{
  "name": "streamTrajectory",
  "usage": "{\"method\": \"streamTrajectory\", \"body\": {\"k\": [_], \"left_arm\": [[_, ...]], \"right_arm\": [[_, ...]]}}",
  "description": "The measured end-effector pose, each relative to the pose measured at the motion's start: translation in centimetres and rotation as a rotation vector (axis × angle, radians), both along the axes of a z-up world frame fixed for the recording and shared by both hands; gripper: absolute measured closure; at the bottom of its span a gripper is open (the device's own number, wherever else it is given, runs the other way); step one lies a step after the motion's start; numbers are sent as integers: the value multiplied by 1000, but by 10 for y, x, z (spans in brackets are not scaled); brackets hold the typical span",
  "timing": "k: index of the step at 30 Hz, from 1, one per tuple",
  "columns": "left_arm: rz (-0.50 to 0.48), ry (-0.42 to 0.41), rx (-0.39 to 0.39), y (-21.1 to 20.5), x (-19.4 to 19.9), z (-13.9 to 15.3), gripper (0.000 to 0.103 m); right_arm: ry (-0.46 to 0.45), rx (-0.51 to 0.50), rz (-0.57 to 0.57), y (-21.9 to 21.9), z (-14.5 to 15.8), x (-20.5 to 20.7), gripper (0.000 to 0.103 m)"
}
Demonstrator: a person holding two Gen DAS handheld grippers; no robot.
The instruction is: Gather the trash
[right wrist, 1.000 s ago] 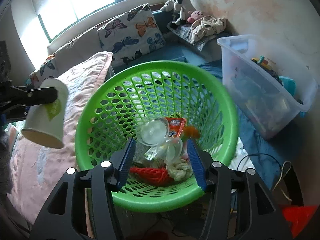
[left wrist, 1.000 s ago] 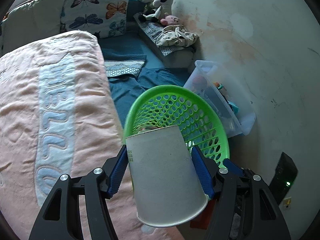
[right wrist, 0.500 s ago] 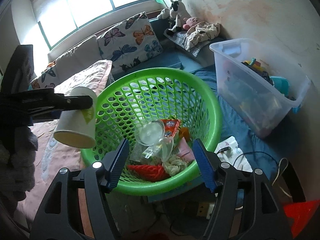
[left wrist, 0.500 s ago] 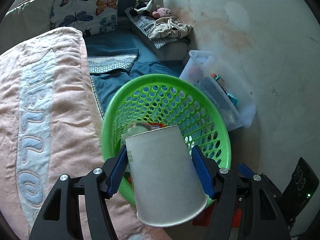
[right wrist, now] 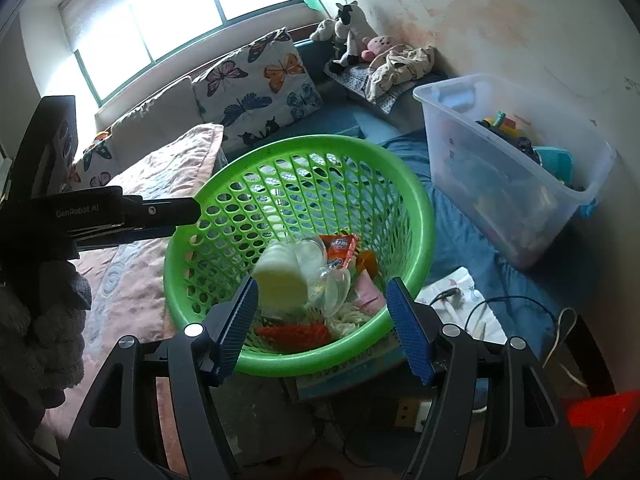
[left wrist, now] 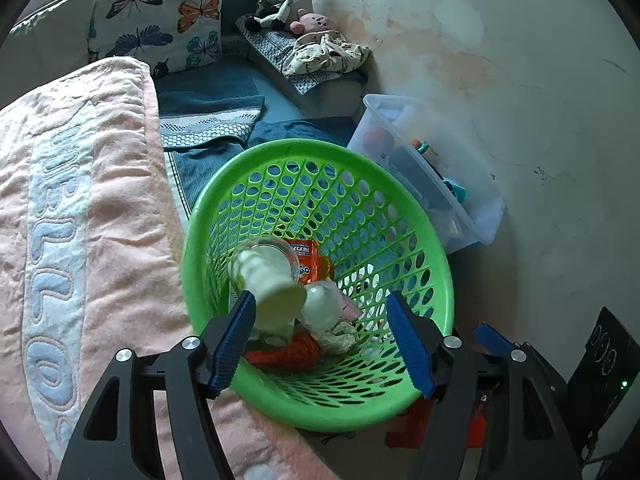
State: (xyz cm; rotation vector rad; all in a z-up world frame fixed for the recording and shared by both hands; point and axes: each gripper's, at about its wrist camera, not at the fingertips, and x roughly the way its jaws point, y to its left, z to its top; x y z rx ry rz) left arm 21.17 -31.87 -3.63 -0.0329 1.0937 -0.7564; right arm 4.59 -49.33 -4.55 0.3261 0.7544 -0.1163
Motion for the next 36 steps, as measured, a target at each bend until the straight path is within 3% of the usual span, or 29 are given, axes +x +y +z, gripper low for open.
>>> {"method": "streamTrajectory", "body": {"k": [18, 29, 36], "left_arm": [[79, -167, 18, 68, -34, 31, 21], [172, -242, 23, 135, -61, 44, 9], [224, -300, 43, 173, -82, 49, 7]], "right_arm": [[-30, -32, 50, 47, 19, -13, 22], [-49, -34, 101, 90, 29, -16, 12], [-58, -65, 146, 120, 32, -19, 8]]}}
